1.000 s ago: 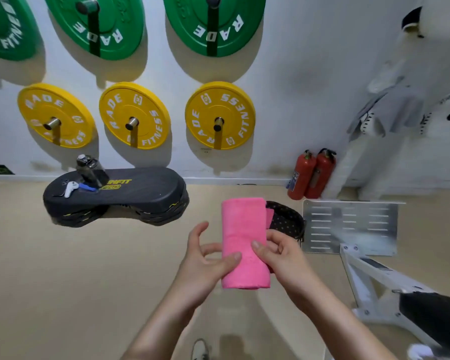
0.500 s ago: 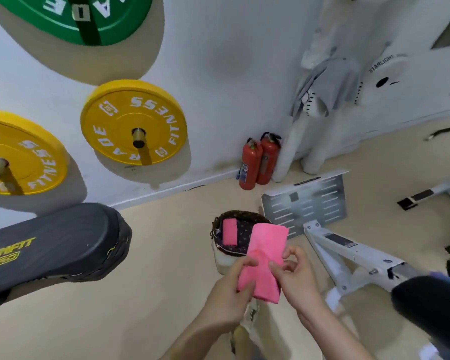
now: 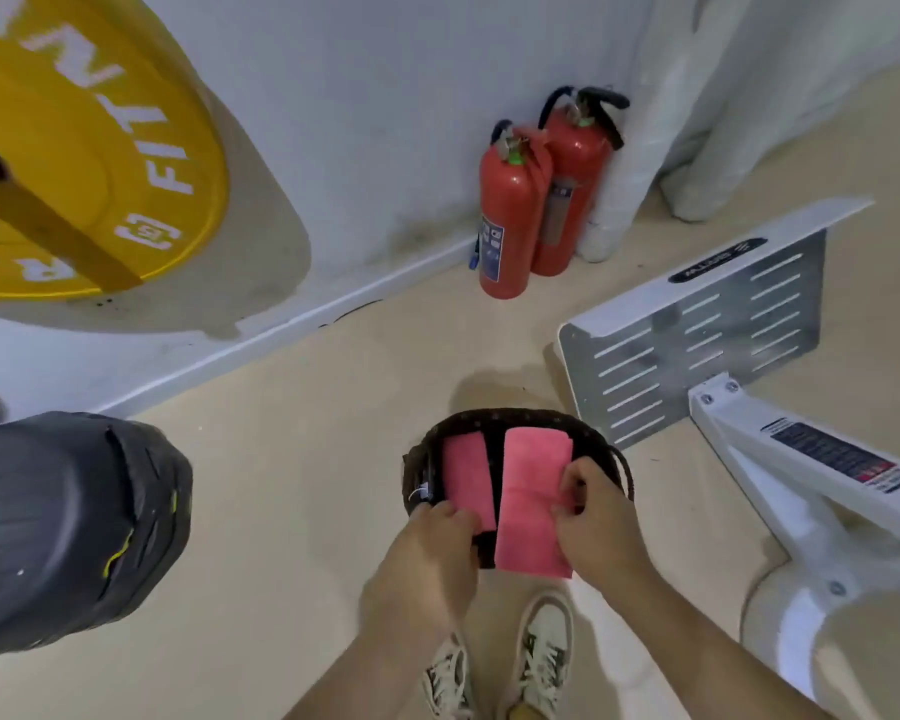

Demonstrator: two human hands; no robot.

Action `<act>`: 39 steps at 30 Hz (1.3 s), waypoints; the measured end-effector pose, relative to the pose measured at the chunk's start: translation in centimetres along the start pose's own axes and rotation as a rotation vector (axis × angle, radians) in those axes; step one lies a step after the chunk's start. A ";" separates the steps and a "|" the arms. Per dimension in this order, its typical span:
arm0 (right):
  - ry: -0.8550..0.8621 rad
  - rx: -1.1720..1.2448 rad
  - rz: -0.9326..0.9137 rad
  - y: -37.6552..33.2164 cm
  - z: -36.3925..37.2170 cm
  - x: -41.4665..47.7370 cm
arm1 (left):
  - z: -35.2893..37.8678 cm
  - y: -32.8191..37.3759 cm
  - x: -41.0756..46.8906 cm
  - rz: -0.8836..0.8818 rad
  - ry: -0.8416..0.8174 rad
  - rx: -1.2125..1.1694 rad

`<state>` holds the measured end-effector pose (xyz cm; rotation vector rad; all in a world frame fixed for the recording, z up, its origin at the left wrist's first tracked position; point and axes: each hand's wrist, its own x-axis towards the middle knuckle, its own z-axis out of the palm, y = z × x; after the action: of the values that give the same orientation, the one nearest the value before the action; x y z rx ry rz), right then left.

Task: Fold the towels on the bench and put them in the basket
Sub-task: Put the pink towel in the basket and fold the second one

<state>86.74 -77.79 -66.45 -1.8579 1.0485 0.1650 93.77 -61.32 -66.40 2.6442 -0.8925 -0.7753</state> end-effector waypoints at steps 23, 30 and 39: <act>-0.002 -0.110 0.097 11.4 11.9 13.4 | 12.3 -7.4 13.5 0.342 -0.306 0.528; 0.171 -0.504 -0.204 11.0 12.2 12.2 | 12.4 -6.9 13.8 0.237 -0.188 0.184; -0.307 -0.505 -0.203 11.3 12.3 11.3 | 15.6 -5.0 16.3 0.166 -0.204 0.368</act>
<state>89.46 -76.66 -86.45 -2.2825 0.6339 0.6198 98.51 -68.46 -87.86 2.7790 -1.4121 -0.9270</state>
